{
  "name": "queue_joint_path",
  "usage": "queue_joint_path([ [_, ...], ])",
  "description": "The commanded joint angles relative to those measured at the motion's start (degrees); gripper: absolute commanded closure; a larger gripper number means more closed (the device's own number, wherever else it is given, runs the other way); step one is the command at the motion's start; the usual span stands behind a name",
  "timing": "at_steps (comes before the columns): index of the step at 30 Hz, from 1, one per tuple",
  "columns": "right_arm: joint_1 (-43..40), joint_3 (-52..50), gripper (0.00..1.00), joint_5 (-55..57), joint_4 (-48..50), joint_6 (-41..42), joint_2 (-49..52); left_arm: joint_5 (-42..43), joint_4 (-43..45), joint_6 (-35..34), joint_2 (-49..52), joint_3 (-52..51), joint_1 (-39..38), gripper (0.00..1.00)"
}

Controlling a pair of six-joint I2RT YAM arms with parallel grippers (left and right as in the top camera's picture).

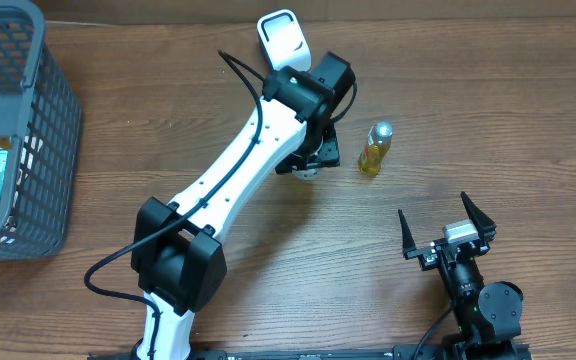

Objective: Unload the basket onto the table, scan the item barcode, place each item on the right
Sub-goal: 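Lower the green-capped jar onto the table beside the yellow bottle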

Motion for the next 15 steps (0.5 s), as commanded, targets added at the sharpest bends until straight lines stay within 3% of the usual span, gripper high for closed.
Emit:
queue_joint_path([
  [1, 0.2, -0.6, 0.00, 0.1, 0.1, 0.2, -0.4, -0.8, 1.7, -4.7, -1.9, -2.0, -2.2, 0.88],
  [15, 0.2, -0.6, 0.00, 0.1, 0.1, 0.2, -0.4, -1.0, 12.3, -10.7, -1.9, -9.6, -5.7, 0.88],
])
